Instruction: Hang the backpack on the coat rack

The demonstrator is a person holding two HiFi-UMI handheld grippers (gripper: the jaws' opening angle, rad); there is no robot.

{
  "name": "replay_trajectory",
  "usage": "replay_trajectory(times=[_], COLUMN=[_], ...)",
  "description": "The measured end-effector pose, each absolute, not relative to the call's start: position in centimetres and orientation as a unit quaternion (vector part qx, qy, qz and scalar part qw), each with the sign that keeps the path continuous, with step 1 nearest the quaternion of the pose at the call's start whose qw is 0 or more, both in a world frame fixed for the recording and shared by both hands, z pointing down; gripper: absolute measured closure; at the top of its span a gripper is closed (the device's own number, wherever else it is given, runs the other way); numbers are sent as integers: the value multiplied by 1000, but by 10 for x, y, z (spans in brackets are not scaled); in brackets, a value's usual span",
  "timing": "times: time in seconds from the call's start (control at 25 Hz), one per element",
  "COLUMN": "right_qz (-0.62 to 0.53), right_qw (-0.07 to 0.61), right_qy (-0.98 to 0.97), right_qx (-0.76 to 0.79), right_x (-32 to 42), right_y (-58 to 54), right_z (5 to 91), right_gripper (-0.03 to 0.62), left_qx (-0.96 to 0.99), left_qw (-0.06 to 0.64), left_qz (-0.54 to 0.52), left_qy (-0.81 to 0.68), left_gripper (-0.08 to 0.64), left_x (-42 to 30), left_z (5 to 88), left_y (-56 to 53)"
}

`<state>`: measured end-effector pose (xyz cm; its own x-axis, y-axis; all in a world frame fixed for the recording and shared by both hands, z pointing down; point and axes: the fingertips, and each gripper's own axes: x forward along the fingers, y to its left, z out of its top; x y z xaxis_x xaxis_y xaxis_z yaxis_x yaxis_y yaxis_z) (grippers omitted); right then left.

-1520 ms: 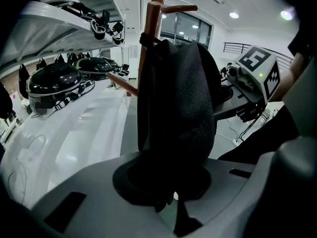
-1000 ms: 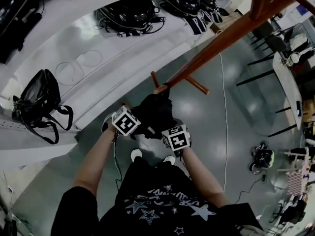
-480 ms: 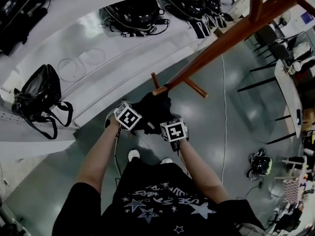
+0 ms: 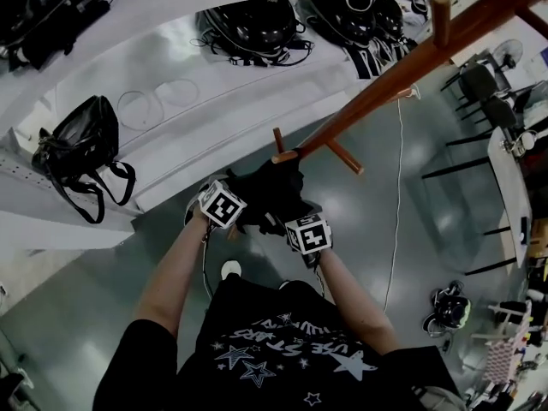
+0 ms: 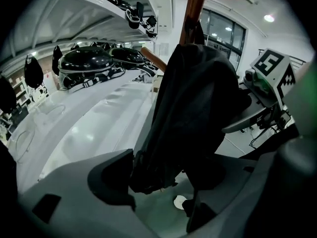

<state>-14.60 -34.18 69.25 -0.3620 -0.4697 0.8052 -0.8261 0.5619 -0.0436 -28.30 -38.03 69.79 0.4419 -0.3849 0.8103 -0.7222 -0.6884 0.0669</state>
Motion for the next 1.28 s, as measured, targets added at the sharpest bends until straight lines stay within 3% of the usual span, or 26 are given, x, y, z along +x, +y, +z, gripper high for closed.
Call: replay_trajectory(times=[0.72, 1.28], right_qz=[117, 83], right_qw=[336, 246], right_qy=[-866, -921], right_qx=[351, 290], right_x=[-111, -30], right_y=[-319, -268], right_z=[642, 580], right_gripper=[284, 287], left_qx=[756, 693], left_qw=[229, 216], left_qz=[324, 190], left_qy=[-521, -661], left_gripper=[218, 219], left_x=[-292, -215], left_z=[629, 557], left_y=[-303, -207])
